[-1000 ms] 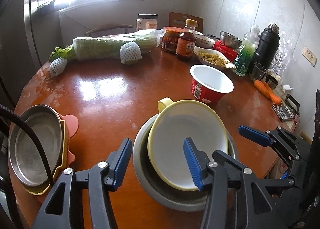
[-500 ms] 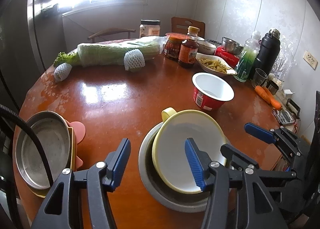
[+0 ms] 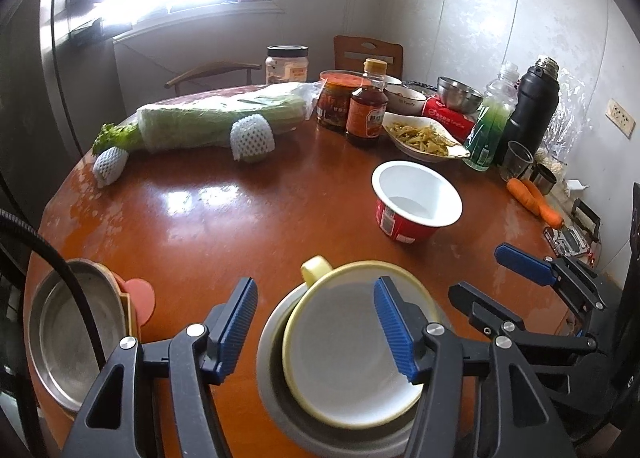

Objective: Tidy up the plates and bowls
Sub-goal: 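Move the left gripper to the rim of the red-and-white bowl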

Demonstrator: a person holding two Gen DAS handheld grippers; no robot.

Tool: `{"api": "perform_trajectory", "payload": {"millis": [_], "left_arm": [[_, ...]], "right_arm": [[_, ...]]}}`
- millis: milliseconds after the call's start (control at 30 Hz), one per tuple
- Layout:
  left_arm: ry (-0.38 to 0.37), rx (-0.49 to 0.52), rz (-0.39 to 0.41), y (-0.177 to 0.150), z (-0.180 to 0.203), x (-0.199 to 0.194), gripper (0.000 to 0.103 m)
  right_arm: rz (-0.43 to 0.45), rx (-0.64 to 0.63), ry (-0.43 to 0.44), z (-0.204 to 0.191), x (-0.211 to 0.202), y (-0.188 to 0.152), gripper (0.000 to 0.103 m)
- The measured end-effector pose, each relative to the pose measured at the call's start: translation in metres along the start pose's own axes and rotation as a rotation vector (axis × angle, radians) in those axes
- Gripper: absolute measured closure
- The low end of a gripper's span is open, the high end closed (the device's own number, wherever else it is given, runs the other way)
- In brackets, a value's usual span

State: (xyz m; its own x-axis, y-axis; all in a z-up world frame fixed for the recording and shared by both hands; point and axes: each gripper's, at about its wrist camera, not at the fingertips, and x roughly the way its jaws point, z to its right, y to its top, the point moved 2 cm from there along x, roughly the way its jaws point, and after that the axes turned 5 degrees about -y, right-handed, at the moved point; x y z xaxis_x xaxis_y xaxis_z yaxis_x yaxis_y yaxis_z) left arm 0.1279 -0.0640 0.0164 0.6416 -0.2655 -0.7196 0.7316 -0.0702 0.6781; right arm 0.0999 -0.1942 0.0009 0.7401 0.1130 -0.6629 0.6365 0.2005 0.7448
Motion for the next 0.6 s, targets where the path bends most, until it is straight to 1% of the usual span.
{"api": "perform_trajectory", "payload": {"millis": [400,600], "left_arm": [[-0.025,0.026,-0.021,0.034,0.014,0.023,0.043],[-0.056,0.032,-0.044,0.052,0.024,0.042,0.043]], "right_arm": [[-0.003,0.046,-0.035,0.031,0.01,0.019,0.034],[-0.006,0.074,-0.043,0.048,0.022,0.029,0.033]]}}
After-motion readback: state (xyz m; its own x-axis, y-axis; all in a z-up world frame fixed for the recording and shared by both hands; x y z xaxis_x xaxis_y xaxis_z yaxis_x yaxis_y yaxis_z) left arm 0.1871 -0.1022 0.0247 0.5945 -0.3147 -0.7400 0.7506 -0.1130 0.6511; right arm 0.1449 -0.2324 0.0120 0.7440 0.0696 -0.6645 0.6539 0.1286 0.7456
